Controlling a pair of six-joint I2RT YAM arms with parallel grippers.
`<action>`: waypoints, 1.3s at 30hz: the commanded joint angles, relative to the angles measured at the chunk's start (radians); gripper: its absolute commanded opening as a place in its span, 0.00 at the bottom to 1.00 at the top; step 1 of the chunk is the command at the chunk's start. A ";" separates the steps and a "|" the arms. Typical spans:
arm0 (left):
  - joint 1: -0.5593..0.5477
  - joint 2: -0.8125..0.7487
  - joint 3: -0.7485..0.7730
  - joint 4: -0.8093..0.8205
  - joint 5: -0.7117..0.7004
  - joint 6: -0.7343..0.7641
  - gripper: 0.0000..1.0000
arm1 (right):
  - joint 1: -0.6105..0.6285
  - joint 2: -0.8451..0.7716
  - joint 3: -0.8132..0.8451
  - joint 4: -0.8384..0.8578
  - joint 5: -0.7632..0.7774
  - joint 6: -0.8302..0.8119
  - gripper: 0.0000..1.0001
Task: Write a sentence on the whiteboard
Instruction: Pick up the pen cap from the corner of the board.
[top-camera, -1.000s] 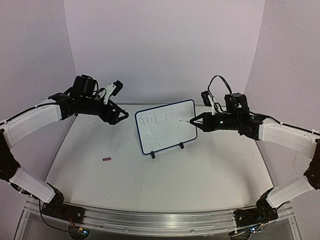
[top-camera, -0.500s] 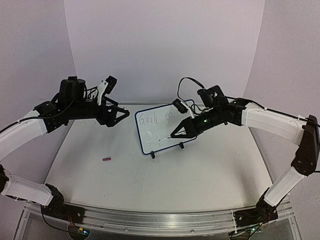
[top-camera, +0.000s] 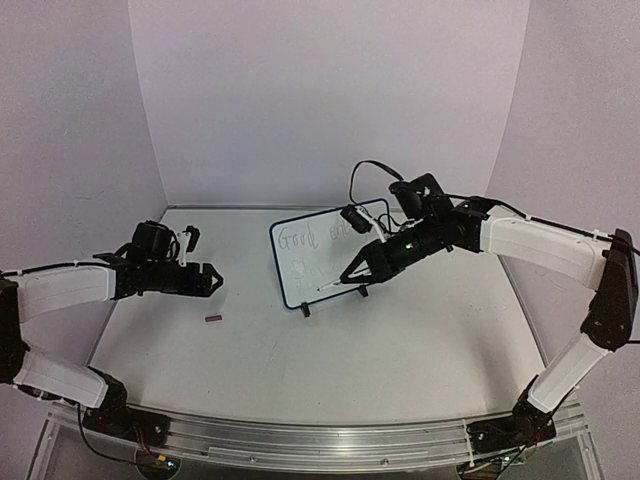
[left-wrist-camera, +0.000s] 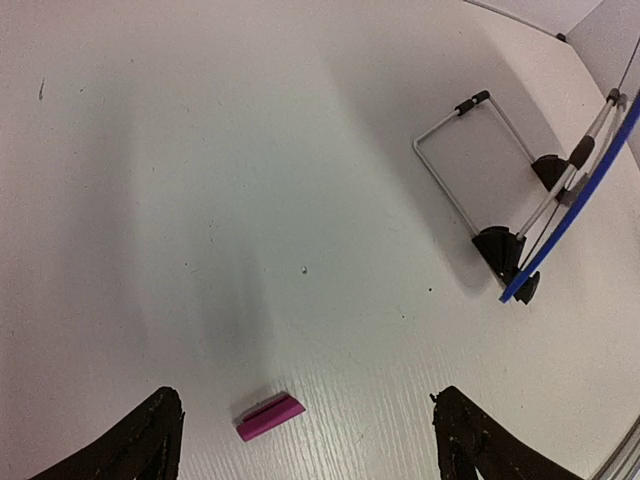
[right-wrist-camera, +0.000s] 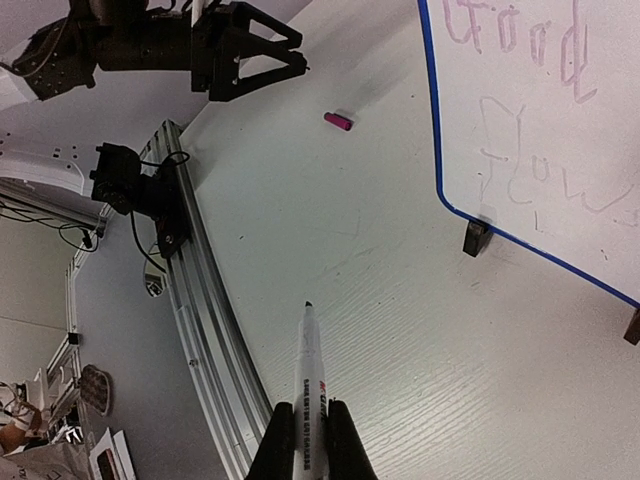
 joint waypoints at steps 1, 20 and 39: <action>0.013 0.120 0.030 0.110 0.086 -0.037 0.86 | 0.000 -0.020 -0.010 0.001 0.025 -0.017 0.00; 0.032 0.327 0.063 0.062 0.170 -0.033 0.81 | 0.001 -0.043 -0.028 0.010 0.060 -0.013 0.00; 0.007 0.292 0.034 -0.059 0.218 -0.113 0.80 | 0.000 -0.066 -0.053 0.027 0.082 -0.008 0.00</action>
